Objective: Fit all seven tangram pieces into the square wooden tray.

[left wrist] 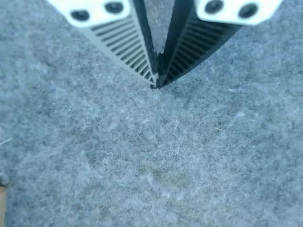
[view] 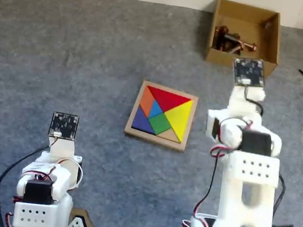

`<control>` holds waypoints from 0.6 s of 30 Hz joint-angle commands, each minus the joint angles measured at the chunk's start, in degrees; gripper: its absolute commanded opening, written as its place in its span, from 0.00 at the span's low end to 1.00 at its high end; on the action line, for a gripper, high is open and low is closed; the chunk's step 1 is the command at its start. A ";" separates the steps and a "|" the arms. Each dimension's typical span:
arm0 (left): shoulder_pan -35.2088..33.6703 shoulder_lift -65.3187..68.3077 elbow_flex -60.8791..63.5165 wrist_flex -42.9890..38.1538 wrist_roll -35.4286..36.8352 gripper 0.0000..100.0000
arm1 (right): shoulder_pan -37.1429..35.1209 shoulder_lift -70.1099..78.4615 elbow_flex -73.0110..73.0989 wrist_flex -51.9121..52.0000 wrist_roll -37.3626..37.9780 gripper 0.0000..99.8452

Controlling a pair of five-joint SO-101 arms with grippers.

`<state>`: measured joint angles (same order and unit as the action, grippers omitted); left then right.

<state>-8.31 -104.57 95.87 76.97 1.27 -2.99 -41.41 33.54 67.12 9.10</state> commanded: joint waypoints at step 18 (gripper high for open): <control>-0.75 -0.31 1.27 0.44 -0.35 0.01 | 0.66 -17.36 -1.10 9.45 0.70 0.01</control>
<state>-8.31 -104.57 95.87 76.97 1.27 -3.08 -55.12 33.54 76.26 9.10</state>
